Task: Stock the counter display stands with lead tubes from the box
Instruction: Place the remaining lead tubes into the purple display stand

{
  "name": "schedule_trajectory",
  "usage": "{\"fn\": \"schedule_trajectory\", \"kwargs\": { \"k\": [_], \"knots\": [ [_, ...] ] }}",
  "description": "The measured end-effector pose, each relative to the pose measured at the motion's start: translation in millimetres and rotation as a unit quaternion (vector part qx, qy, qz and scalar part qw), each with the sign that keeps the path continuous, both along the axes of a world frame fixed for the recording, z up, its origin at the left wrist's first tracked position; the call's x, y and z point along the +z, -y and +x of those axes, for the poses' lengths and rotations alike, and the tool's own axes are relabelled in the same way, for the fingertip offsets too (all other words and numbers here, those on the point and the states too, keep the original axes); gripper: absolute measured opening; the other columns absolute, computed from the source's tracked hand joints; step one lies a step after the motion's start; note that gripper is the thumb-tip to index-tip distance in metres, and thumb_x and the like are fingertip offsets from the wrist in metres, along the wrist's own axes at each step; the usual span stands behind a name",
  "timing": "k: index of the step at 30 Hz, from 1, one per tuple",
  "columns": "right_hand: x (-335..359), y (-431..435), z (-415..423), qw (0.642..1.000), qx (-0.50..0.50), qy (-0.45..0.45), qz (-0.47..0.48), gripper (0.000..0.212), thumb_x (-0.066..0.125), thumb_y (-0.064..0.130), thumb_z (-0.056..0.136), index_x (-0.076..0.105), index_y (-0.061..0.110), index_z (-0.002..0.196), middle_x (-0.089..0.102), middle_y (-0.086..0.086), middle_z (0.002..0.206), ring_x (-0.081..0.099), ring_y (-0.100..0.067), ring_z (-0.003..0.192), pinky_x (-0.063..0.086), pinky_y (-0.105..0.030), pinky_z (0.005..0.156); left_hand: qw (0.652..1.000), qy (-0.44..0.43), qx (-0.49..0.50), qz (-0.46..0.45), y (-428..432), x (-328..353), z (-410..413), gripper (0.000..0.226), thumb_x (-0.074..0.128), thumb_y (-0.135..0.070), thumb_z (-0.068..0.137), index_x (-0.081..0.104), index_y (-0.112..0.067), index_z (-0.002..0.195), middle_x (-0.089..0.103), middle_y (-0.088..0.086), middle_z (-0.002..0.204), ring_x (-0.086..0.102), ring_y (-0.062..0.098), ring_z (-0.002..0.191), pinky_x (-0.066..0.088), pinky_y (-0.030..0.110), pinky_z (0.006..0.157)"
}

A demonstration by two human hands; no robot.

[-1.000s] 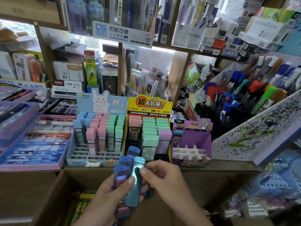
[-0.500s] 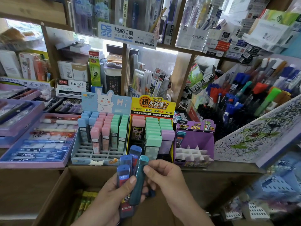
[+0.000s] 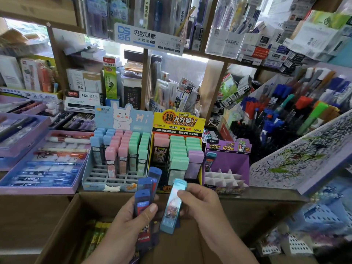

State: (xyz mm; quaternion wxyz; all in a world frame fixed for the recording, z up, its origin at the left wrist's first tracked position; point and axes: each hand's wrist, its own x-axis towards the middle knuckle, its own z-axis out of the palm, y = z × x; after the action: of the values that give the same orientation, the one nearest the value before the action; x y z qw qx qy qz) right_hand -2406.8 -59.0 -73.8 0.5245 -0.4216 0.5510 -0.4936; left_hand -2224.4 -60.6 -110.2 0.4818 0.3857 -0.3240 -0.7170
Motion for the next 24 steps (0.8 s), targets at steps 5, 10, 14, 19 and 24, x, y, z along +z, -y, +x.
{"fn": "schedule_trajectory", "kwargs": {
  "k": [5, 10, 14, 19, 24],
  "knots": [
    [14.0, 2.4, -27.4, 0.998, -0.029, 0.007, -0.05, 0.011, 0.075, 0.021, 0.09, 0.082, 0.024, 0.098, 0.08, -0.009, 0.1, 0.075, -0.02, 0.089, 0.059, -0.024, 0.068, 1.0, 0.021, 0.018, -0.011, 0.4, 1.4, 4.7, 0.041, 0.071, -0.016, 0.076, 0.068, -0.005, 0.115, 0.074, 0.021, 0.087, 0.07, 0.029, 0.066, 0.053, 0.031, 0.049],
    [29.3, 8.6, -66.8, 0.986, -0.11, -0.069, -0.101, 0.015, 0.077, 0.016, 0.087, 0.08, 0.022, 0.1, 0.081, -0.002, 0.097, 0.077, -0.016, 0.087, 0.06, -0.019, 0.065, 1.0, 0.0, 0.015, -0.013, 4.2, -1.2, 3.6, 0.028, 0.073, -0.014, 0.075, 0.076, -0.007, 0.102, 0.061, 0.02, 0.071, 0.051, 0.023, 0.052, 0.042, 0.029, 0.044],
    [39.2, 18.8, -93.8, 0.966, -0.167, -0.113, -0.16, 0.016, 0.075, 0.011, 0.089, 0.079, 0.023, 0.099, 0.08, 0.0, 0.087, 0.075, -0.012, 0.072, 0.057, -0.019, 0.054, 0.999, -0.044, 0.021, 0.007, 5.3, -0.5, 2.2, 0.028, 0.07, -0.008, 0.078, 0.075, 0.001, 0.104, 0.059, 0.024, 0.074, 0.05, 0.027, 0.053, 0.04, 0.031, 0.042],
    [38.1, 36.7, -115.6, 0.943, -0.191, -0.195, -0.188, 0.023, 0.074, 0.006, 0.091, 0.076, 0.029, 0.092, 0.079, 0.008, 0.083, 0.075, -0.01, 0.075, 0.058, -0.018, 0.061, 0.996, -0.083, -0.002, 0.038, 11.1, 1.1, 1.8, 0.048, 0.055, -0.003, 0.069, 0.063, 0.012, 0.114, 0.059, 0.028, 0.072, 0.05, 0.029, 0.049, 0.04, 0.03, 0.039],
    [30.9, 51.3, -119.6, 0.934, -0.169, -0.234, -0.209, 0.026, 0.072, 0.001, 0.092, 0.076, 0.026, 0.098, 0.079, 0.008, 0.087, 0.076, -0.012, 0.08, 0.061, -0.022, 0.065, 0.997, -0.077, -0.008, 0.019, 10.1, 0.6, 1.0, 0.058, 0.06, -0.007, 0.063, 0.063, 0.012, 0.118, 0.059, 0.029, 0.077, 0.052, 0.029, 0.052, 0.04, 0.032, 0.043]
  ]
}}
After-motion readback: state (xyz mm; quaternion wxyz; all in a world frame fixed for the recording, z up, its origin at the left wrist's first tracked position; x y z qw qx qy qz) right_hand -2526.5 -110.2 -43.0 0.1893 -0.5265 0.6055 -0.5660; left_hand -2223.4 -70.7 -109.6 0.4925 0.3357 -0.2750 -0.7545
